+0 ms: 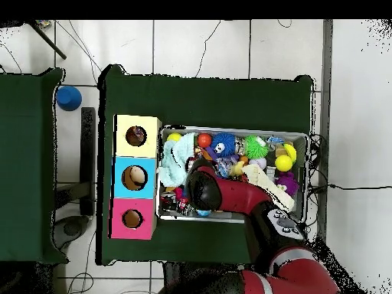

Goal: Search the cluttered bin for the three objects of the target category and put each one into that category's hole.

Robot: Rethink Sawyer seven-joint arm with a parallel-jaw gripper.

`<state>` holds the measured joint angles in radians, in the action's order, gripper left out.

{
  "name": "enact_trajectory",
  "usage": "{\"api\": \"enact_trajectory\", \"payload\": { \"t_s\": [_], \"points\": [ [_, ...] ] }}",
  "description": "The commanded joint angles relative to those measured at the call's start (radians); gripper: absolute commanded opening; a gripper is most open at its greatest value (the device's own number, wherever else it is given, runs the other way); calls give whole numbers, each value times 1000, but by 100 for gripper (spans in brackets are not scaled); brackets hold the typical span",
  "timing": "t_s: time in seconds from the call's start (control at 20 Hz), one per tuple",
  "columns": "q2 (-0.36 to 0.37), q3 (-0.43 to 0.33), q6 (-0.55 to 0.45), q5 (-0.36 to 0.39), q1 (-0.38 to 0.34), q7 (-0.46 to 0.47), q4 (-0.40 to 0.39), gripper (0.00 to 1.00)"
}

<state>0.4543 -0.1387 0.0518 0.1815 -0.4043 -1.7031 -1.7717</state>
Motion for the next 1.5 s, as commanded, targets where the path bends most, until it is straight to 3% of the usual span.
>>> {"api": "enact_trajectory", "payload": {
  "t_s": [0.05,0.85,1.5],
  "points": [
    [76,-64,-70,-27,2,-161,-51,0],
    [214,-48,-199,-56,15,-153,-119,0],
    [277,-56,-282,-77,13,-143,-145,0]
  ]
}}
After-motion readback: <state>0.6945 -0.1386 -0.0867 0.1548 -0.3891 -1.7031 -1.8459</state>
